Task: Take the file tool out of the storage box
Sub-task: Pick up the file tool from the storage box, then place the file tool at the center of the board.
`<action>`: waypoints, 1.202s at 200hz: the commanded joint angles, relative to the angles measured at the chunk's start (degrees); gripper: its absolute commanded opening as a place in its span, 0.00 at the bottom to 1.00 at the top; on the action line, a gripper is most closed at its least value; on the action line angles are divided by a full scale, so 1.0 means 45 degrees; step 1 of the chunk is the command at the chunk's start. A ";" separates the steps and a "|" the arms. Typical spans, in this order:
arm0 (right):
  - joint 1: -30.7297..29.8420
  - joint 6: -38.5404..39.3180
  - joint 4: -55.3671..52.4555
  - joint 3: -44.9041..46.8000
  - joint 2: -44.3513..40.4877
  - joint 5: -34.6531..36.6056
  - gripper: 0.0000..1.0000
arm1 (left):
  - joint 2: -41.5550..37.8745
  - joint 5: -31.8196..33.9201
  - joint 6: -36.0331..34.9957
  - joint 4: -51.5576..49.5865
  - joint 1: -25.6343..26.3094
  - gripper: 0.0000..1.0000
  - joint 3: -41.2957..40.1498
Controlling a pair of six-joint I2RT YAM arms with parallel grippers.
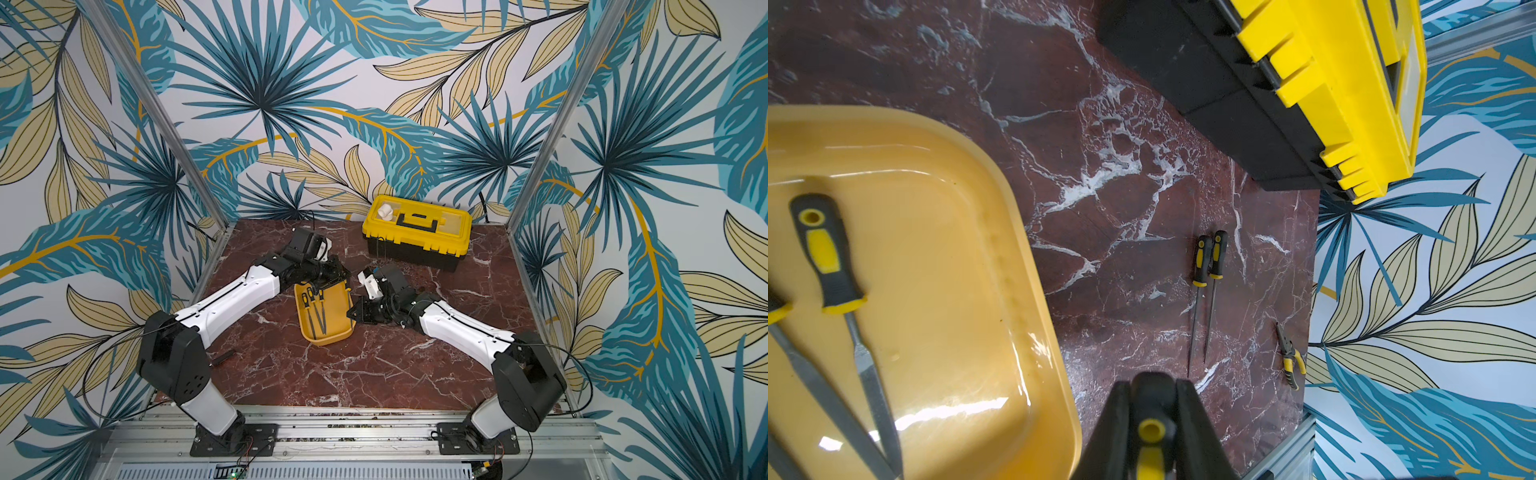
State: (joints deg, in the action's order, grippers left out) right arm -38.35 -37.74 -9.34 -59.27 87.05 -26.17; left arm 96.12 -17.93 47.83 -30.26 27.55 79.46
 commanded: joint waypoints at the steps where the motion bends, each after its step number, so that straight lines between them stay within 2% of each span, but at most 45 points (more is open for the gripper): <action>1: -0.0187 0.0414 0.0058 -0.0238 0.0018 0.0005 0.00 | -0.0248 0.0064 -0.0197 0.0055 0.0054 0.34 -0.0106; 25: -0.0189 0.0460 -0.0344 -0.0248 -0.0007 0.0639 0.00 | -0.0337 -0.0020 -0.0293 0.0153 0.0051 0.54 -0.0118; 51: -0.0168 0.0527 -0.1316 -0.0285 -0.0026 0.1712 0.00 | -0.0516 0.0134 -0.0705 -0.0217 -0.0008 0.70 0.0188; 76: -0.0159 0.0786 -0.2435 -0.0345 -0.0033 0.3256 0.00 | -0.0647 0.0741 -0.1462 -0.1206 -0.0095 0.85 0.0766; 98: -0.0149 0.1072 -0.3421 -0.0307 0.0000 0.4720 0.00 | -0.0683 0.1831 -0.2297 -0.2291 -0.0106 1.00 0.1222; 121: -0.0106 0.1338 -0.4260 -0.0183 0.0147 0.6098 0.00 | -0.0663 0.2790 -0.2939 -0.2912 -0.0124 1.00 0.1249; 145: 0.0092 0.1452 -0.4578 0.0090 0.0358 0.6885 0.00 | -0.0250 0.3369 -0.3208 -0.3267 -0.0198 1.00 0.1224; 240: 0.1020 0.1985 -0.5114 0.0280 0.1632 0.8154 0.00 | 0.2415 0.5157 -0.2980 -0.3243 -0.0377 0.90 0.2247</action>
State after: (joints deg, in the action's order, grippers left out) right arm -34.17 -30.11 -30.13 -58.70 92.36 7.33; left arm 104.84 1.56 34.94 -44.16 26.39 85.56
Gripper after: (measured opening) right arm 0.086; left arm 0.915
